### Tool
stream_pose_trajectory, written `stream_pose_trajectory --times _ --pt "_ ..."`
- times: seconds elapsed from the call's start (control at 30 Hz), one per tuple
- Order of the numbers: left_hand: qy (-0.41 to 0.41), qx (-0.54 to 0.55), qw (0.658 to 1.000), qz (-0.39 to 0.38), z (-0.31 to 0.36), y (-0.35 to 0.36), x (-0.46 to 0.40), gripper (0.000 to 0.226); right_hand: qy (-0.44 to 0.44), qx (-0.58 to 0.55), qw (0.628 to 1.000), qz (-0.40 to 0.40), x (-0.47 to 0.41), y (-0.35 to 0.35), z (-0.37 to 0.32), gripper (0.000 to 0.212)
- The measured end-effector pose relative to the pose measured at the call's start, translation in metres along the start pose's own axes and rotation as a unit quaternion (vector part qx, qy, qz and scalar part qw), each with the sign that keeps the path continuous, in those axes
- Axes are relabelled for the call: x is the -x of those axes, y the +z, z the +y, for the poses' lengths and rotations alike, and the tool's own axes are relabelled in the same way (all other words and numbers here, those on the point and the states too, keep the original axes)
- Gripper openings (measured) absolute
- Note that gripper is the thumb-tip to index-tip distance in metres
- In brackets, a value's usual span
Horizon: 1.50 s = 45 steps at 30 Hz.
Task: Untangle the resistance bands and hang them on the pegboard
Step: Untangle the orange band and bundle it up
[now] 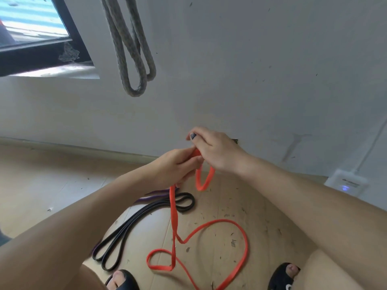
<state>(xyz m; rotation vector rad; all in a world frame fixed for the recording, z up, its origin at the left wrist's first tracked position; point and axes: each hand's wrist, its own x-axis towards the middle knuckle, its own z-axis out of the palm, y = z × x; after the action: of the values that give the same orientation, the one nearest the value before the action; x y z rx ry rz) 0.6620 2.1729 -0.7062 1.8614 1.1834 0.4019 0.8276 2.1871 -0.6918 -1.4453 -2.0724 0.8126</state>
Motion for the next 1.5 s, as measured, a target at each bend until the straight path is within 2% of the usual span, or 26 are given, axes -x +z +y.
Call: stream_pose_trajectory --times 0.13,0.33,0.43,0.57,0.7,0.83,1.03,1.13,1.3,1.43,1.5 --pt "0.005 0.028 0.999 -0.017 0.003 -0.003 0.004 0.029 0.003 0.013 1.000 -0.003 0.003 -0.001 0.004 0.037" --pt "0.011 -0.010 1.000 -0.002 0.003 -0.012 0.008 0.012 -0.010 0.015 0.998 -0.063 0.009 -0.013 0.005 0.030" --pt "0.014 -0.048 0.999 -0.002 0.001 -0.012 0.007 0.010 -0.012 0.005 0.997 -0.079 0.012 -0.020 0.006 0.024" --pt "0.020 -0.098 0.995 0.013 -0.003 -0.014 0.005 0.019 -0.020 -0.010 0.993 -0.119 0.015 -0.025 0.015 0.008" --pt "0.026 -0.128 0.991 0.022 -0.004 -0.017 0.005 0.011 -0.045 0.018 0.992 -0.118 0.015 -0.023 0.020 0.020" --pt "0.025 -0.138 0.990 0.013 -0.006 -0.018 0.004 0.009 -0.046 0.021 0.994 -0.101 0.017 -0.022 0.021 0.015" --pt "0.019 -0.127 0.991 0.041 -0.006 -0.018 0.002 0.014 -0.045 -0.003 0.996 -0.081 0.013 -0.025 0.022 0.014" --pt "0.010 -0.134 0.991 0.018 -0.010 -0.018 0.002 0.017 -0.037 -0.027 0.997 -0.068 0.011 -0.033 0.022 0.014" --pt "0.023 -0.171 0.985 0.022 -0.010 -0.020 0.000 0.019 -0.001 -0.038 0.995 -0.087 0.009 -0.046 0.031 0.013" --pt "0.064 -0.199 0.977 0.038 -0.006 -0.014 -0.003 0.020 0.025 -0.088 0.986 -0.138 0.009 -0.043 0.029 0.009" --pt "0.086 -0.190 0.977 0.045 -0.004 -0.010 -0.003 0.017 0.035 -0.110 0.982 -0.149 0.010 -0.036 0.026 0.019"
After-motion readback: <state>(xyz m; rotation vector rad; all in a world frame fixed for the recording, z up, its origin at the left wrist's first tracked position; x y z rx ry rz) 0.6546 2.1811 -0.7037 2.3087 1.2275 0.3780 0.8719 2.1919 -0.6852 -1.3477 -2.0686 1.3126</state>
